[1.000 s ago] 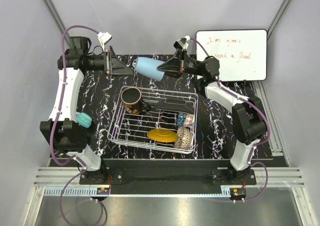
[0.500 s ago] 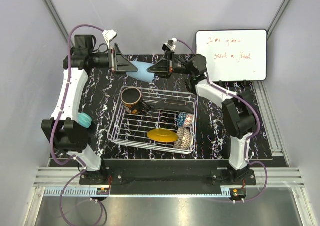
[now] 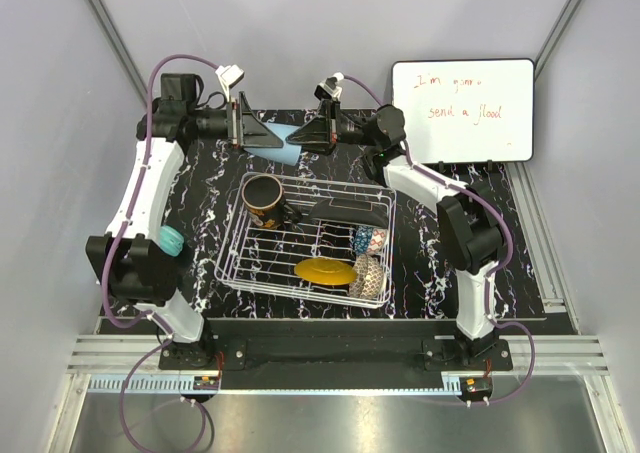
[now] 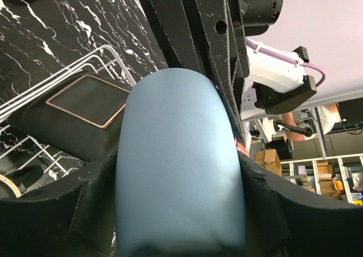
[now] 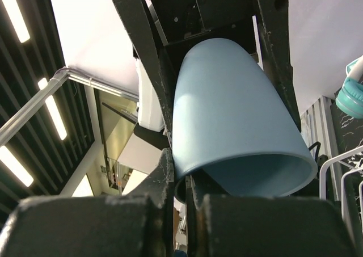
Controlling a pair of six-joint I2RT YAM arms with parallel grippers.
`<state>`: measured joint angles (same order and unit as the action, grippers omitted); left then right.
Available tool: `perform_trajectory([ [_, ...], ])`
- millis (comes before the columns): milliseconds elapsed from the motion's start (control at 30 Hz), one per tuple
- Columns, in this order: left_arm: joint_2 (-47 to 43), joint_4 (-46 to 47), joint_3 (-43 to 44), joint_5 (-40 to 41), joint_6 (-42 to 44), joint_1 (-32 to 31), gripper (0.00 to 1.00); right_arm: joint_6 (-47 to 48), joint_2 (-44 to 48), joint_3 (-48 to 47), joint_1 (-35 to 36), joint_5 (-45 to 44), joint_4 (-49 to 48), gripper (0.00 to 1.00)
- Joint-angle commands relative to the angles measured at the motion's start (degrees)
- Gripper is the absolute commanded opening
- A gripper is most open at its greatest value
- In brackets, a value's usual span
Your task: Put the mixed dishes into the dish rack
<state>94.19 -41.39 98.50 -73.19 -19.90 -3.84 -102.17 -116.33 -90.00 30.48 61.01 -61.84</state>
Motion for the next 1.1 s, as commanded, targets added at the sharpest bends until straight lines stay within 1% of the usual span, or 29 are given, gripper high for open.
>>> perform_trajectory([
  [0,-2.0,3.2,-0.1,-1.7,-0.4,-0.5,0.13,0.3,0.0,-1.1,0.9,0.2,-1.1,0.0],
  [33,-2.3,3.2,-0.1,-1.7,-0.2,-0.5,0.08,0.4,-0.1,-0.8,0.9,0.2,-1.0,0.0],
  [67,-2.4,3.2,-0.3,-1.9,-0.1,-0.5,0.0,0.6,-0.1,-0.6,0.9,0.4,0.0,0.06],
  [100,-2.7,3.4,-0.5,-2.0,0.3,-0.5,0.0,1.1,-0.1,-0.4,0.9,0.7,0.6,0.17],
  [167,-3.9,3.5,-1.5,-1.7,1.3,0.1,0.0,1.4,0.1,0.0,0.4,1.2,1.5,0.33],
  [233,-6.0,3.2,-2.9,-1.8,3.1,1.7,0.0,1.4,1.4,2.0,-0.6,2.3,1.5,0.45],
  [267,-6.7,2.4,-2.9,-1.6,4.3,2.4,0.0,1.8,2.2,3.1,-2.1,2.9,1.6,0.48],
  [300,-7.3,-3.0,-2.5,-1.2,10.1,3.6,0.0,2.5,3.3,4.6,-3.1,3.2,1.7,0.5],
  [333,-7.7,-7.8,0.1,1.9,14.9,3.8,0.0,3.0,5.8,8.1,-4.4,3.5,1.6,0.52],
  [367,-7.6,-13.5,1.9,4.3,20.1,3.7,0.0,3.6,7.2,10.3,-7.1,3.8,1.6,0.52],
  [400,-7.2,-23.9,3.7,7.1,31.4,3.7,0.0,4.3,8.5,12.5,-8.5,3.8,1.6,0.53],
  [433,-7.1,-27.6,5.3,11.6,35.5,3.7,0.0,4.6,10.9,16.7,-9.8,4.1,1.2,0.53],
  [467,-7.2,-30.4,5.2,13.8,38.3,3.7,0.0,4.6,12.3,19.0,-12.9,4.5,0.8,0.53],
  [500,-8.0,-34.2,4.7,16.2,43.6,3.7,0.0,4.4,13.6,21.1,-14.2,4.4,0.0,0.53],
  [533,-8.7,-35.2,2.3,20.1,45.5,3.7,0.0,4.2,16.4,24.8,-15.9,4.2,-1.2,0.53],
  [600,-10.9,-36.8,-0.3,24.3,50.7,3.7,0.0,4.4,19.3,27.6,-20.1,3.5,-1.5,0.53],
  [633,-11.7,-37.6,-2.2,28.3,52.5,3.5,0.0,4.6,22.0,29.3,-21.3,3.3,-1.1,0.53],
  [667,-12.1,-39.4,-3.0,30.2,55.6,3.0,0.0,5.7,23.2,29.9,-22.3,3.3,-0.3,0.53],
  [700,-12.7,-40.3,-4.3,33.4,57.2,2.1,0.0,6.7,25.4,30.5,-24.0,3.3,0.8,0.53],
  [733,-12.8,-41.5,-4.8,34.6,58.8,1.6,0.0,8.1,26.6,30.6,-24.6,3.4,4.7,0.52],
  [800,-12.5,-43.8,-6.3,37.4,62.3,0.8,0.0,14.2,29.7,30.1,-25.4,3.0,10.3,0.52],
  [833,-12.0,-44.6,-6.6,37.9,63.5,0.6,0.0,16.4,30.6,29.8,-25.4,2.7,16.1,0.52],
  [867,-11.7,-46.3,-6.7,38.6,65.0,0.1,0.0,20.0,31.2,29.4,-25.5,2.5,18.6,0.51],
  [967,-10.8,-47.2,-8.7,41.0,66.1,-2.4,0.0,23.3,33.0,29.1,-25.6,1.1,24.0,0.5],
  [1033,-11.2,-46.3,-12.3,44.4,65.8,-5.8,0.0,25.7,34.7,29.1,-25.6,-0.6,28.9,0.49],
  [1067,-11.5,-44.4,-13.7,45.7,65.0,-7.1,0.0,29.2,35.5,29.0,-25.5,-1.4,31.2,0.49],
])
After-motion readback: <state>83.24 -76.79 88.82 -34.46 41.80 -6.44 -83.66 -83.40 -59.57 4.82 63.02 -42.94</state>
